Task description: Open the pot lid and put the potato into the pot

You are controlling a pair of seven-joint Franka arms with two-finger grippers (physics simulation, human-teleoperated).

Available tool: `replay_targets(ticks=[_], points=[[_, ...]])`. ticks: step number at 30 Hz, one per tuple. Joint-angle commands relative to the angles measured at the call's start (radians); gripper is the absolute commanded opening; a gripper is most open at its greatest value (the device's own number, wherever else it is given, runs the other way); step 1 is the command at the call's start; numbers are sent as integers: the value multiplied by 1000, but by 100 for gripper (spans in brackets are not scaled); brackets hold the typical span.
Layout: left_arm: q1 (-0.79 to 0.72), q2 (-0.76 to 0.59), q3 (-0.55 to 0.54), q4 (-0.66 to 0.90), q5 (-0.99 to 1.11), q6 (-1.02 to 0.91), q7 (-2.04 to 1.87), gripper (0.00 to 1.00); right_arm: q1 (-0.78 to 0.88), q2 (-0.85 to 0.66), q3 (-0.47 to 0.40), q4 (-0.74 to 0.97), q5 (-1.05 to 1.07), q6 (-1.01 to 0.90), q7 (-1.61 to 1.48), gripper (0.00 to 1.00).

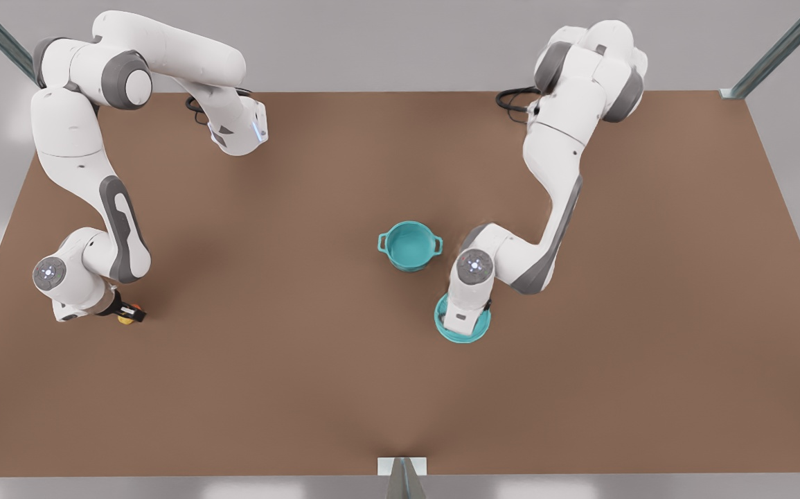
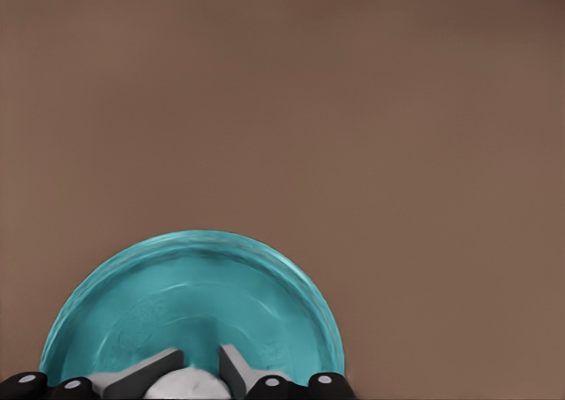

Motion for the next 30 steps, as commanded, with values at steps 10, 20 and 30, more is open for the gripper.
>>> replay_targets(ticks=[10,20,30], points=[[187,-111,56,83,-49,-270,956,100,-28,-7,21,0,2,-1,-4,59],[290,-635,85,-196,-256,-426,1014,100,55,-168,80,7,5,-194,137,59],[268,-585,82,-227,-245,-428,1062,100,146,-265,310,8,0,-308,531,59]])
